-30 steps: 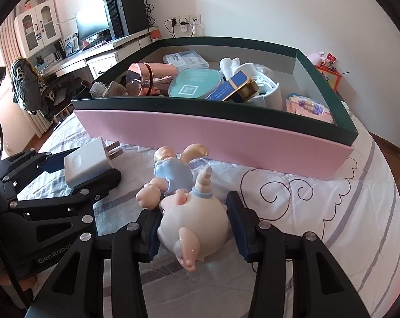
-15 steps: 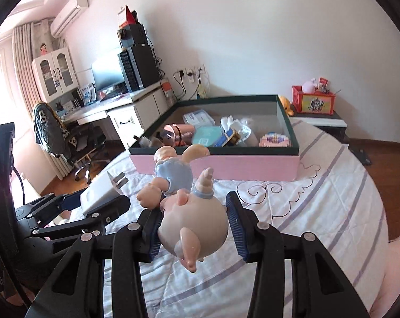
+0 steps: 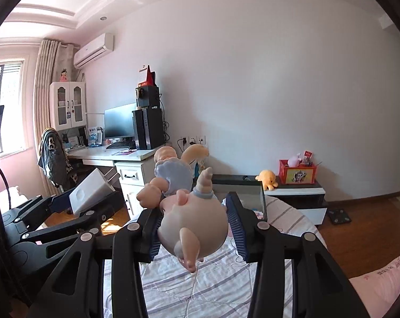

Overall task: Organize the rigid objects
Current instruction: 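Lift and carry the charger and pig figurine toward the pink box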

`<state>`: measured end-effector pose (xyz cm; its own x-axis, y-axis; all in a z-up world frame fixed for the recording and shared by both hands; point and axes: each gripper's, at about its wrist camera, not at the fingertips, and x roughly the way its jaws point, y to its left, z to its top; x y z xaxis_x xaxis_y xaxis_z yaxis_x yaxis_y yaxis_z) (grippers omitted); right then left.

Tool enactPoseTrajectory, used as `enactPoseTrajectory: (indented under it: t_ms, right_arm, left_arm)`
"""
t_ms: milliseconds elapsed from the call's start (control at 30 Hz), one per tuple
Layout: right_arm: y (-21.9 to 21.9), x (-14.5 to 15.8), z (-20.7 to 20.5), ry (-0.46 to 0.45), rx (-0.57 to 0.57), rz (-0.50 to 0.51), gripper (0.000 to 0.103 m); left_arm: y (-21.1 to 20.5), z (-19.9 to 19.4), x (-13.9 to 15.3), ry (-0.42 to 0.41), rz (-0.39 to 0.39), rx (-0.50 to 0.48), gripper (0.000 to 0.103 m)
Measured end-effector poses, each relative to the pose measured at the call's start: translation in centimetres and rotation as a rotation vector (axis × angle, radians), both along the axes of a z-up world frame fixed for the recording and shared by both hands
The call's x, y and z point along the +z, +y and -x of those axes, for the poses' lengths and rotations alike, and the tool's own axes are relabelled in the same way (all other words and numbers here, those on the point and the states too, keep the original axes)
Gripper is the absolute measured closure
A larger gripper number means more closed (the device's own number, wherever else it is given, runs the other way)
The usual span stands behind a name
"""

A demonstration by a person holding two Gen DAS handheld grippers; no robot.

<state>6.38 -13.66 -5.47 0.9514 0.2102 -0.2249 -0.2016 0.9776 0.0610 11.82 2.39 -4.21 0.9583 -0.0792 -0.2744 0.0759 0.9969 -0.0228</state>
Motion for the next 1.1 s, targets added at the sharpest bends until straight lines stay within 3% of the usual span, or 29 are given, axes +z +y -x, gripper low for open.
enactPoseTrajectory:
  t_ms: [433, 867, 1100]
  right_arm:
    - [1.8, 2.7, 5.0, -0.104, -0.012, 0.045, 0.058]
    - [1.0, 1.9, 3.7, -0.079, -0.009, 0.019, 0.058]
    - [0.6, 1.0, -0.2, -0.032, -0.002, 0.021, 0.058]
  left_arm:
    - [1.0, 6.0, 3.3, -0.12, -0.038, 0.031, 0.043]
    - [0.0, 4.0, 2.2, -0.092, -0.074, 0.025, 0.043]
    - [-0.6, 0.1, 0.9, -0.042, -0.107, 0.007, 0.043]
